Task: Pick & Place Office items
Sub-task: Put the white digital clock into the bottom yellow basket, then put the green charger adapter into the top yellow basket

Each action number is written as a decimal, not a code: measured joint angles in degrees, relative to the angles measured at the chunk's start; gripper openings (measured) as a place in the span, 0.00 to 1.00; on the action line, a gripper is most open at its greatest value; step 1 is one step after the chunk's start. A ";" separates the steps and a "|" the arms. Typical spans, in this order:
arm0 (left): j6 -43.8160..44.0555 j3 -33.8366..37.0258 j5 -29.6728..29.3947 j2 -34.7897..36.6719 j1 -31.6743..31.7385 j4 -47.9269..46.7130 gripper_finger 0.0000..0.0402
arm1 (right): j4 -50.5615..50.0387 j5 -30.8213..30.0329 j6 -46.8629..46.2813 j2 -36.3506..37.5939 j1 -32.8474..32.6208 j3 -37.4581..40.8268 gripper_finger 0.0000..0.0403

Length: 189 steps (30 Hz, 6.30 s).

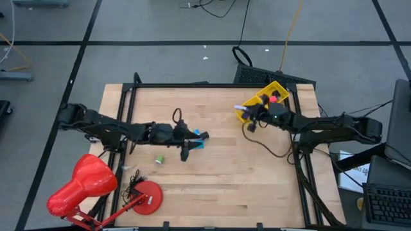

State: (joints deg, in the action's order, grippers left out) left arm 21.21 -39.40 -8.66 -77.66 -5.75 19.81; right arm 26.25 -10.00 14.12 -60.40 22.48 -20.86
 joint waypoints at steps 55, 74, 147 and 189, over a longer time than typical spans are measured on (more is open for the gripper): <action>37.24 -4.34 5.16 2.48 -16.24 -46.72 0.23 | 11.45 13.25 -19.51 0.87 9.27 5.16 0.40; 58.46 -4.30 -0.62 2.16 -19.05 -68.08 0.26 | 12.88 13.14 -19.49 0.87 9.27 5.14 0.39; -2.94 -10.68 -5.95 -8.37 0.78 1.80 0.32 | 32.31 0.88 20.98 -9.23 -24.84 2.85 0.52; 5.18 -10.70 4.19 -14.21 3.16 13.75 0.39 | 41.37 2.71 30.70 -26.01 -27.50 -8.81 0.38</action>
State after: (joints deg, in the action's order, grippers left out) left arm 26.39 -50.11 -4.47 -91.88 -2.59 33.56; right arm 67.62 -7.30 44.82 -86.41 -5.02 -29.67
